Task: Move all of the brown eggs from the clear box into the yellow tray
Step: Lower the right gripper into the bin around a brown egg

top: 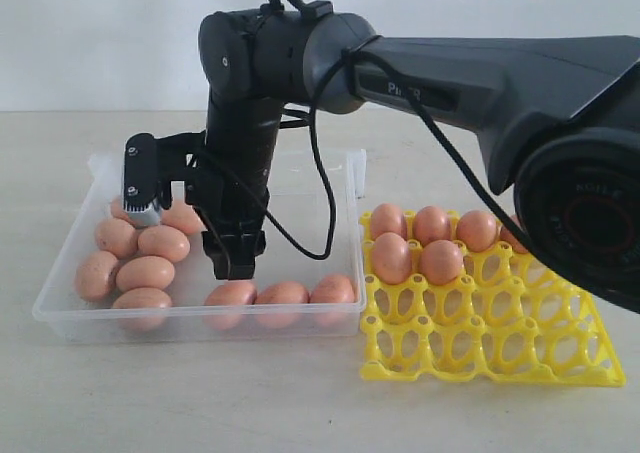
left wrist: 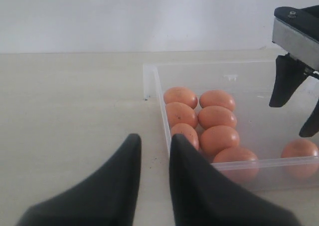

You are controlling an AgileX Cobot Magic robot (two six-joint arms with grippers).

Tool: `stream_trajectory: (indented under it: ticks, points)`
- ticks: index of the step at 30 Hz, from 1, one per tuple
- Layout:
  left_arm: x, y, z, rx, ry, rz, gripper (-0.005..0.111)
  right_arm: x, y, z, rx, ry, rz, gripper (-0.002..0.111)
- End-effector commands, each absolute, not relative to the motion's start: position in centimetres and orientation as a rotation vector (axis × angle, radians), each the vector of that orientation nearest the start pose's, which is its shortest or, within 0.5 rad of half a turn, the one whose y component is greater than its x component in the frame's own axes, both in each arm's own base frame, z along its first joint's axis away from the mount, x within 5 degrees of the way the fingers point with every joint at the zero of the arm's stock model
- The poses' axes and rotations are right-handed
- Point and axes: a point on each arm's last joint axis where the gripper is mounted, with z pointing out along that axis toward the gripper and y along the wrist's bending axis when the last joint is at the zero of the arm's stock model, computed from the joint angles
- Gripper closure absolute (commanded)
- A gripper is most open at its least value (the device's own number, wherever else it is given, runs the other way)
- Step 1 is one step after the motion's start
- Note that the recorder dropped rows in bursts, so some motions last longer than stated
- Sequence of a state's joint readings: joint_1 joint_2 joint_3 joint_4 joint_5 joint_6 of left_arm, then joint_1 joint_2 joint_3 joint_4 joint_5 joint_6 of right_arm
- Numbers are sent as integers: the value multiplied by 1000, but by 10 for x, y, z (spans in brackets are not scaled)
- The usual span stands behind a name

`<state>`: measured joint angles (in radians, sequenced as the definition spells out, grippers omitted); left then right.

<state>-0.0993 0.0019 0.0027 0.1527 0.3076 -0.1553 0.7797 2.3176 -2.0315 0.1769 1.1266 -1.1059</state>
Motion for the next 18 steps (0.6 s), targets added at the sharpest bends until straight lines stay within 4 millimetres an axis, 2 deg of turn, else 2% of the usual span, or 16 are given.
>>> stream_trajectory:
  ticks: [1, 8, 18]
  points:
    - [54, -2, 186, 38, 1787, -52, 85, 333, 354, 191, -2438, 1611, 251, 51]
    - [54, -2, 186, 38, 1787, -52, 85, 334, 356, 191, -2418, 1585, 251, 51]
    - [54, -2, 186, 38, 1787, -52, 85, 337, 358, 157, -2468, 1631, 279, 51]
